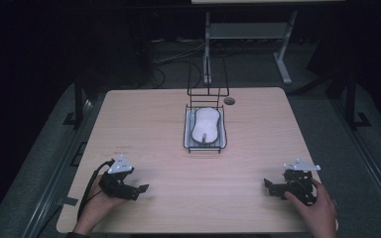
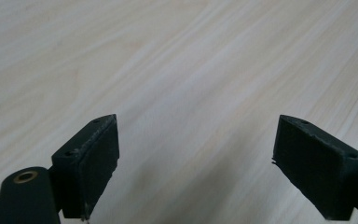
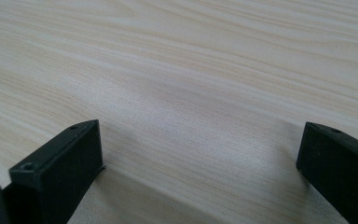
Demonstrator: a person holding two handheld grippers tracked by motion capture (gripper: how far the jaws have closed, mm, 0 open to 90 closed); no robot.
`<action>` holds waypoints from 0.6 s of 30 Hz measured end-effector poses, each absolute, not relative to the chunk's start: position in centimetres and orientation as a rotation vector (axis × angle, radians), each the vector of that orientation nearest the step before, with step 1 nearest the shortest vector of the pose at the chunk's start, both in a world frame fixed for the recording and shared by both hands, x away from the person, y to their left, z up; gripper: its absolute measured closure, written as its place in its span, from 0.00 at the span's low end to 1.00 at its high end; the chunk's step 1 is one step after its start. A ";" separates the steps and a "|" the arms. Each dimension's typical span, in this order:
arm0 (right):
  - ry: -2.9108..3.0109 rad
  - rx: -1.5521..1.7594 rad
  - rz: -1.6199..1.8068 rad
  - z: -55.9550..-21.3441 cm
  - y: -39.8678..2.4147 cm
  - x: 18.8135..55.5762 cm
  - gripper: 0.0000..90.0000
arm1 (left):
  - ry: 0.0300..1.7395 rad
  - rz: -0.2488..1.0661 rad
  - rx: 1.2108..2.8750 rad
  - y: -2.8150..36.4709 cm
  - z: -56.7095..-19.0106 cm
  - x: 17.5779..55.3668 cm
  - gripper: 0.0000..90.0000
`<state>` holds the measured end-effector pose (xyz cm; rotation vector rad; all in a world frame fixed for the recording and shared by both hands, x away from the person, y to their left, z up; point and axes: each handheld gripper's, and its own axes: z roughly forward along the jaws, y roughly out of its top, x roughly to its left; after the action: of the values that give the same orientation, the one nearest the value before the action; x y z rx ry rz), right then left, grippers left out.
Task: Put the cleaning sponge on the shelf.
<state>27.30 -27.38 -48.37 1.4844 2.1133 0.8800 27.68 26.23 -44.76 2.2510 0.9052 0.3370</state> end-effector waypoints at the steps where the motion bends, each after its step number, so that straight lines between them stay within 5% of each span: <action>1: 2.113 1.484 0.880 -48.4 -27.4 27.3 0.00 | 0.907 0.337 2.265 26.4 -44.9 27.5 0.15; 18: 2.113 1.484 0.880 -48.4 -27.4 27.3 0.00 | 0.867 0.374 2.212 28.0 -47.4 26.1 0.14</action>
<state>27.30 -27.39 -48.37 1.4839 2.1134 0.8799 26.11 27.96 -47.38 2.2115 0.8666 0.3737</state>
